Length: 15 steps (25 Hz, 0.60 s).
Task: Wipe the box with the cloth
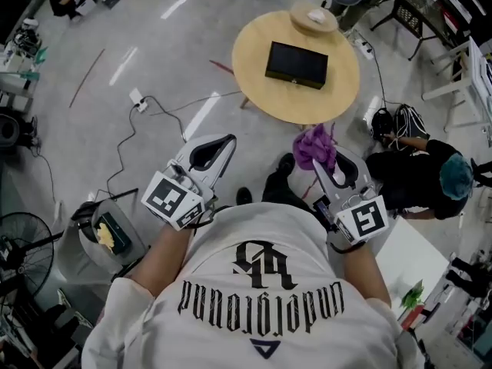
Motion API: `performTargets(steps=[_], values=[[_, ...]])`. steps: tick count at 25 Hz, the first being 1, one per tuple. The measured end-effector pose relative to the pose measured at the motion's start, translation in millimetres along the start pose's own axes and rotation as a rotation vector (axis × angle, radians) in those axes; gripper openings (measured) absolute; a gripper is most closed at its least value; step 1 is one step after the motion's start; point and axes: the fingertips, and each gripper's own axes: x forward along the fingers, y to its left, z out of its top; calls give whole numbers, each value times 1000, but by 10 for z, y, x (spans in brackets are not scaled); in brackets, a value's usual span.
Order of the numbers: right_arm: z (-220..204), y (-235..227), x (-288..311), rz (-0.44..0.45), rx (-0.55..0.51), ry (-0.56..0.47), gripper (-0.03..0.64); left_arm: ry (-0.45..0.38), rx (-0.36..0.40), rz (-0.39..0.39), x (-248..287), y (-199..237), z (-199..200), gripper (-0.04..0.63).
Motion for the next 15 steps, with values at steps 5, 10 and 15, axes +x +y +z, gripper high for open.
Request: performTargets(steps=[5, 10, 15], values=[[-61, -488, 287, 35, 19, 6, 132, 25, -17, 32, 429, 251, -4, 5], [-177, -1174, 456, 50, 35, 14, 133, 53, -34, 45, 1089, 421, 7, 5], [-320, -1865, 493, 42, 54, 26, 133, 87, -51, 55, 1696, 556, -49, 5]])
